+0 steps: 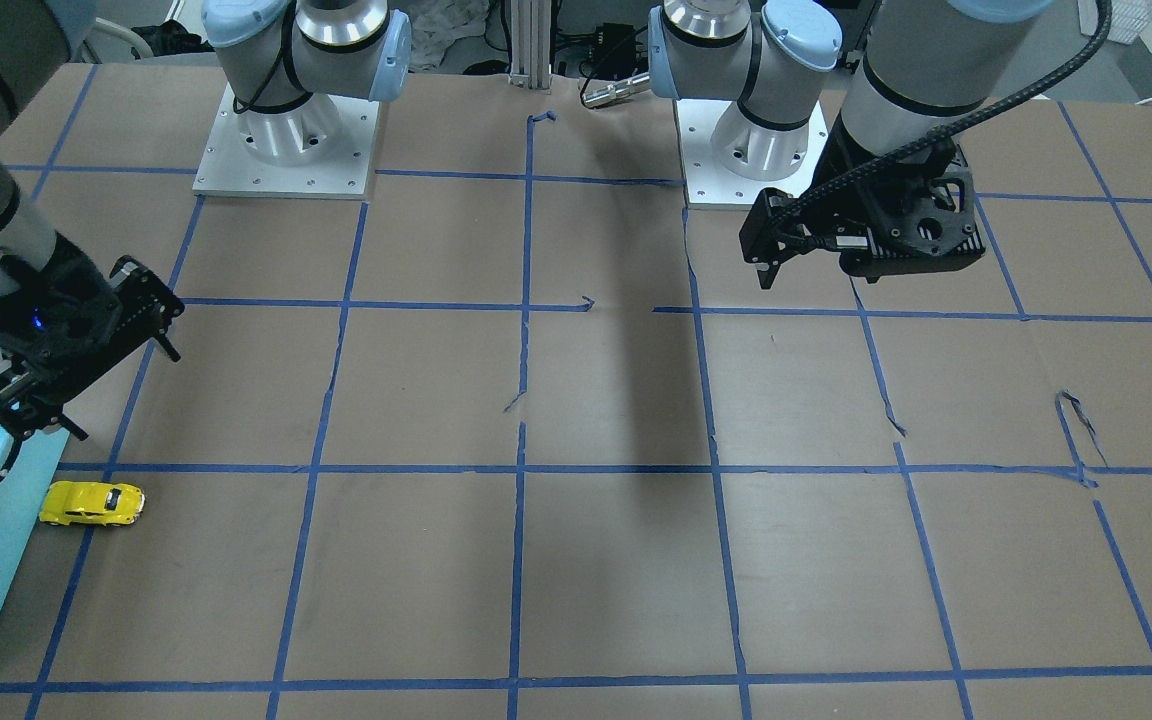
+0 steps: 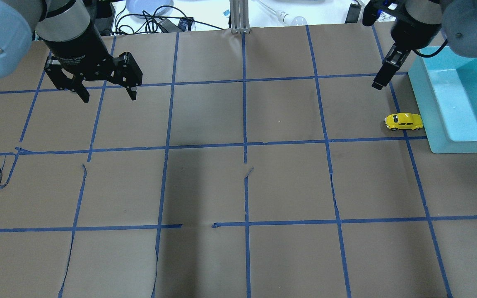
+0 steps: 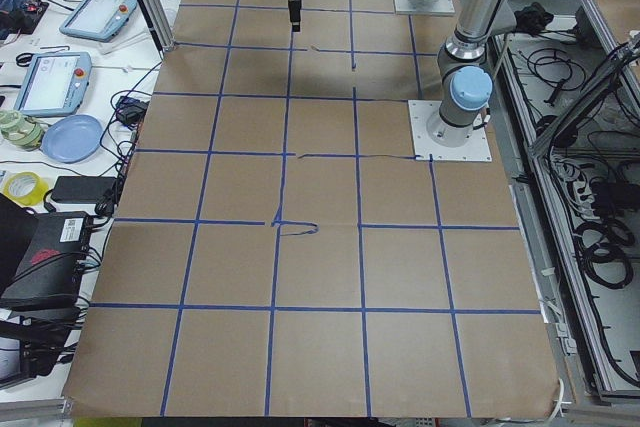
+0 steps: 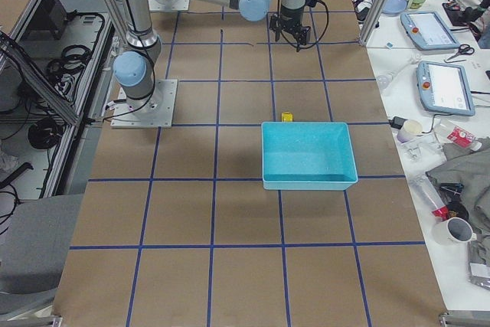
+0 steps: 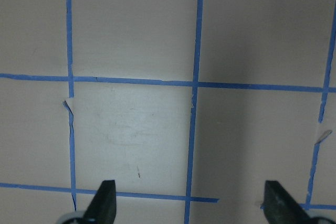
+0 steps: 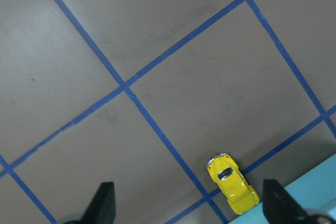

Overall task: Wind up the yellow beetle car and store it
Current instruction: 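Lower the right gripper onto the car beside the blue tray and grasp it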

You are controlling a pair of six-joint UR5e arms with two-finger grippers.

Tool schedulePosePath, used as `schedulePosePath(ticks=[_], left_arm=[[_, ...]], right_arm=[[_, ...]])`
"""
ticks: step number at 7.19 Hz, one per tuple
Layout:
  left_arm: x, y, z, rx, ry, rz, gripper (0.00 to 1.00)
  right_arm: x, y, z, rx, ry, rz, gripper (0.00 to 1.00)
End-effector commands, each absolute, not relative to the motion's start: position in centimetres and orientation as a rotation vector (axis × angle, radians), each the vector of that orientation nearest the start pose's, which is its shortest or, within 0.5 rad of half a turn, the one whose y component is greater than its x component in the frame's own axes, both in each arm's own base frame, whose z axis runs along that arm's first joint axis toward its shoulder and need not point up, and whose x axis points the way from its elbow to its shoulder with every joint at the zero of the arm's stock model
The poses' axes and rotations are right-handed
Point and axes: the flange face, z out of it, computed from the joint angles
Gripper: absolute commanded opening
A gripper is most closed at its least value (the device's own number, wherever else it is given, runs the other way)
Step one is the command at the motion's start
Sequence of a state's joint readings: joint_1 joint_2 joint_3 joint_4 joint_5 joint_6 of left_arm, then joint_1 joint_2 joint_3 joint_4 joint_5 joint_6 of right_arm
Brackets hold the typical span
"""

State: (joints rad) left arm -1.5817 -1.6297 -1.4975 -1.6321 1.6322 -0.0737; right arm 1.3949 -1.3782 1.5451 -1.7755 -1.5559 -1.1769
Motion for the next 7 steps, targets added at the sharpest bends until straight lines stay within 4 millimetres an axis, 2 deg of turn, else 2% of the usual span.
schedulePosePath(ticks=[1,2,3,4,5,7], left_arm=[[-13.4,-50.7,48.1,-0.077,3.072,0.1,1.0],[-13.0,-50.3,48.1,0.093,3.088,0.104,1.0],[-13.0,-50.0,48.1,0.187,3.086,0.106,1.0],[-13.0,-49.5,48.3,0.202,3.099,0.099,1.0],[-12.8,-49.3,48.4,0.167,3.135,0.092,1.0],[-11.7,-49.0,48.3,0.08,3.135,0.094,1.0]], right_arm=[[-0.4,-60.9,37.2,-1.925,2.475,-0.005,1.0],[-1.4,-62.3,35.1,-2.121,2.347,-0.035,1.0],[-3.4,-62.7,32.4,-2.239,2.25,-0.055,1.0],[-7.0,-61.9,29.3,-2.205,2.296,-0.073,1.0],[-7.8,-60.5,26.3,-2.207,2.333,-0.09,1.0],[-7.6,-59.4,23.3,-2.185,2.32,-0.047,1.0]])
